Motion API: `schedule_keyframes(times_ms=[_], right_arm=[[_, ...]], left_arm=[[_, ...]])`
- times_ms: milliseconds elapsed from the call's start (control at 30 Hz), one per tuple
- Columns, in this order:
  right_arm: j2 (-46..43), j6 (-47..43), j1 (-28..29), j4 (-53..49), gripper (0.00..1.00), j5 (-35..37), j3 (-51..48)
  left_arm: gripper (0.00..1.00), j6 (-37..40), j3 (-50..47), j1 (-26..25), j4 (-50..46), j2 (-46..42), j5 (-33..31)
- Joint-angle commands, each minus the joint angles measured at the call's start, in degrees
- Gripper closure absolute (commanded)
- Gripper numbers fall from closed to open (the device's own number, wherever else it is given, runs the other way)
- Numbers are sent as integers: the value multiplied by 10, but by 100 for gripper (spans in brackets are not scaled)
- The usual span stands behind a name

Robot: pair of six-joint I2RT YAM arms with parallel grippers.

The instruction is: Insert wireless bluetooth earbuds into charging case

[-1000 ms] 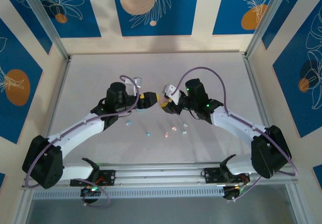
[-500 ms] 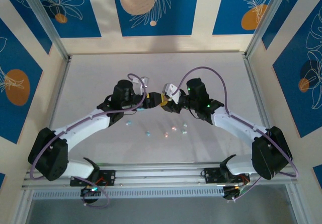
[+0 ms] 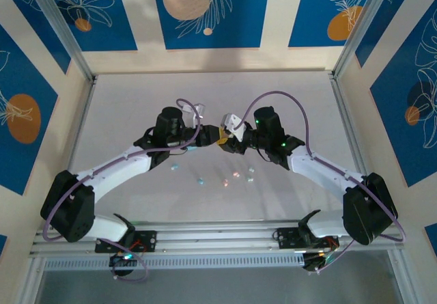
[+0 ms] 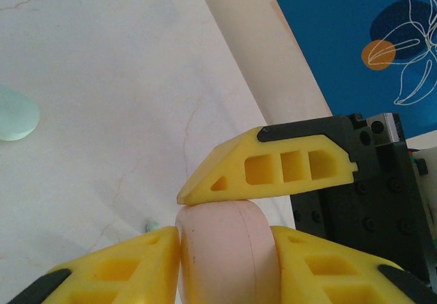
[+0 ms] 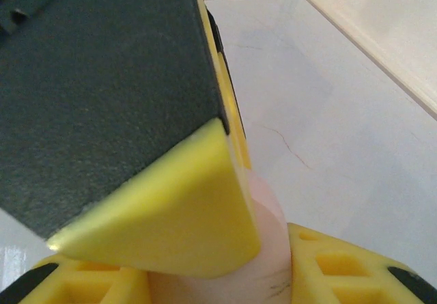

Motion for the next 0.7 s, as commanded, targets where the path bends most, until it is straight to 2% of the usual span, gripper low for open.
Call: schedule_keyframes(times_ms=[0, 133, 233, 300, 333, 500, 600, 667], right_arm=[[-20, 7, 4, 31, 66, -15, -6], [-25, 9, 4, 33, 61, -10, -7], [-32, 12, 4, 33, 52, 2, -9], [-37, 13, 2, 32, 41, 9, -12], [-40, 14, 1, 34, 38, 11, -15], [-60, 9, -7, 51, 37, 14, -41], [-74, 31, -25, 104, 36, 44, -78], [-78, 55, -54, 106, 36, 10, -88]], left_arm=[[68, 2, 17, -5, -9, 4, 12], [76, -4, 13, -5, -8, 0, 0], [82, -18, 5, -5, 0, -11, -18], [82, -34, -1, -4, 7, -20, -31], [83, -42, -3, -4, 10, -24, -35], [83, -105, -24, -1, 53, -42, -37], [84, -150, -44, 0, 103, -51, -33], [84, -177, -54, 0, 132, -53, -29]])
